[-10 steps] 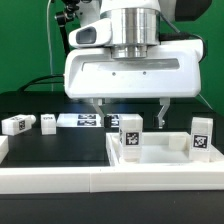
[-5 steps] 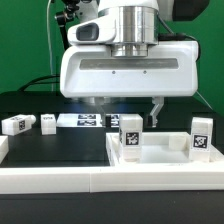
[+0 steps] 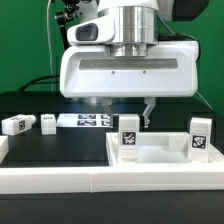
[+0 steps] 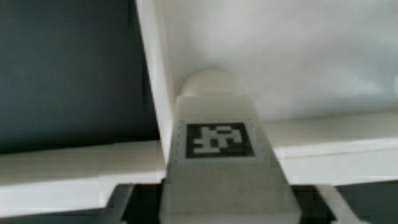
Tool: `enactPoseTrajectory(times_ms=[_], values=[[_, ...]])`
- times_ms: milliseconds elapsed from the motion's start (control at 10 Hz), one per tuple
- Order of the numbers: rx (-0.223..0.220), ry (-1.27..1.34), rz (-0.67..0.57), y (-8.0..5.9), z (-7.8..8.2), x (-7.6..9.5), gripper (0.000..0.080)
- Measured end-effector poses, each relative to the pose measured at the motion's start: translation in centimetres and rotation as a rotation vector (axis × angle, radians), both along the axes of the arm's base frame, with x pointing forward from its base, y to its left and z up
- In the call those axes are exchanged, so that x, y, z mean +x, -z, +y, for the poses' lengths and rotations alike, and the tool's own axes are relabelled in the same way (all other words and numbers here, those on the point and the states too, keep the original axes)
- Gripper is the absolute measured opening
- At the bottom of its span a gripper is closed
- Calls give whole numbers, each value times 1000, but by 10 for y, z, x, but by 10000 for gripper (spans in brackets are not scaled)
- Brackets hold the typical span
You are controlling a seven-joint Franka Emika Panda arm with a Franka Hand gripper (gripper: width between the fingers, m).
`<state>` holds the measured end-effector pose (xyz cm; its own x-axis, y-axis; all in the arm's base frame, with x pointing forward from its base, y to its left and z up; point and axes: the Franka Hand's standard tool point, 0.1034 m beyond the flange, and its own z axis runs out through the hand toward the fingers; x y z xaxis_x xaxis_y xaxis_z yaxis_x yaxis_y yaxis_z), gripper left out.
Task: Assemble square table
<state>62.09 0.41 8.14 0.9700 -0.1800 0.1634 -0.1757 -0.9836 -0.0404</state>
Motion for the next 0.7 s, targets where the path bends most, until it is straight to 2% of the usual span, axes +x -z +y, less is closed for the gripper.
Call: enactPoseTrajectory(times_ms=[700], values=[[128,690,-8,2,-1,-3,290]])
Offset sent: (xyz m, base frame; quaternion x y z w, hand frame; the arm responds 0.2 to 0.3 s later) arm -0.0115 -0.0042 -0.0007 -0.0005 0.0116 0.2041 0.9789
